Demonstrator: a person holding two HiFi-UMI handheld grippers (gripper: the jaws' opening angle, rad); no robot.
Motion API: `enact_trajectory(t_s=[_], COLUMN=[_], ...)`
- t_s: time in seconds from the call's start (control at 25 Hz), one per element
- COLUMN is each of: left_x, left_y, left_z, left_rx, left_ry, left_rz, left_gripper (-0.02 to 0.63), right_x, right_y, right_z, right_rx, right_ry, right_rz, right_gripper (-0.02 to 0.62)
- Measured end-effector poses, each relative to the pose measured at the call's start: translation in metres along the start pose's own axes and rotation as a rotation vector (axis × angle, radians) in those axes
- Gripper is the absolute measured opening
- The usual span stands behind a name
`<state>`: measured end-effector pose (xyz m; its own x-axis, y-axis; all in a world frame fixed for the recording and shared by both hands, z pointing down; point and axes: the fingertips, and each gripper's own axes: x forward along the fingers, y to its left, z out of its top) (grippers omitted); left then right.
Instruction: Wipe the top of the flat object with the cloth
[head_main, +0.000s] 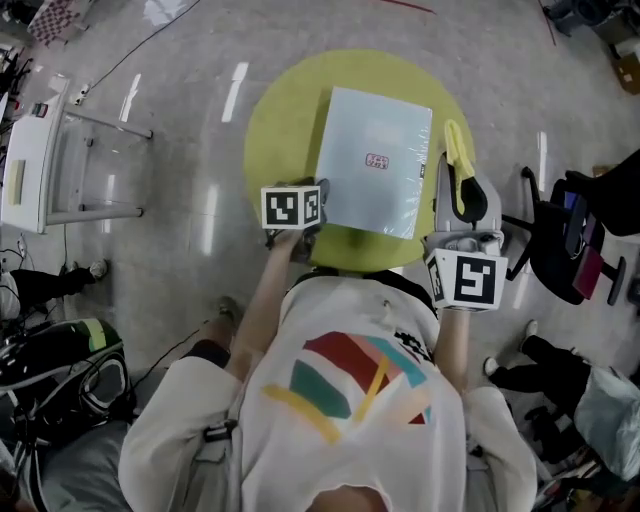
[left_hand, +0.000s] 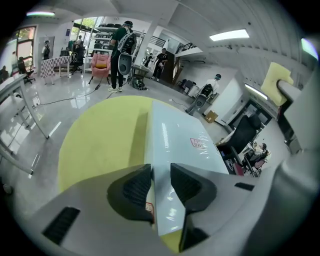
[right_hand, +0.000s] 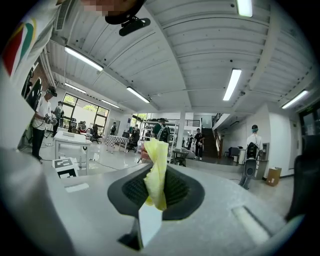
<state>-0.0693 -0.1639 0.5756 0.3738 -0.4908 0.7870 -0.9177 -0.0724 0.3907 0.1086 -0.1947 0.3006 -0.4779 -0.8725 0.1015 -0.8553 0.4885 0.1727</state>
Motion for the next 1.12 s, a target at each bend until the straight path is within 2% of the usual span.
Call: enact_trajectory(t_s=[0.16, 0.28, 0.36, 0.48, 0.64, 0.76, 0.88, 1.12], left_x=[-0.005, -0.005, -0.004, -0.003, -0.004, -0.005, -0.005, -0.002], left_y=[-0.009, -0.008, -0.008, -0.008, -0.008, -0.008, -0.01, -0.008], left_z=[-0.01, -0.01, -0.01, -0.01, -0.009, -0.01, -0.009, -0.012], left_rx=[0.015, 0.022, 0.027, 0.029, 0.037, 0.03, 0.009, -0.001], left_ry=[0.007, 0.008, 0.011, 0.019, 0.043, 0.047, 0.043, 0.061], left_rz=[0.015, 0.017, 0.019, 0.026, 0.045, 0.041, 0.024, 0.011], left_gripper=[0.127, 0.127, 0.127, 0.127, 0.127, 0.127, 0.127, 0.127], right_x=[-0.006, 0.01, 0.027, 0.06, 0.105, 0.128, 0.141, 0.153], right_y=[-0.007, -0.016, -0.022, -0.032, -0.047, -0.051, -0.053, -0.047], right_z=[0.003, -0.004, -0.016, -0.049, -0.12, -0.163, -0.191, -0.221], right_rx=[-0.062, -0.158, -0.247, -0.408, -0.553, -0.612, -0.633, -0.705], right_ry=[0.015, 0.092, 0.161, 0.307, 0.586, 0.732, 0.831, 0.926], right_rz=[-0.005, -0.02, 0.006, 0.066, 0.162, 0.245, 0.297, 0.369], right_gripper=[0.029, 0.029, 0.029, 0.029, 0.029, 0.029, 0.029, 0.028])
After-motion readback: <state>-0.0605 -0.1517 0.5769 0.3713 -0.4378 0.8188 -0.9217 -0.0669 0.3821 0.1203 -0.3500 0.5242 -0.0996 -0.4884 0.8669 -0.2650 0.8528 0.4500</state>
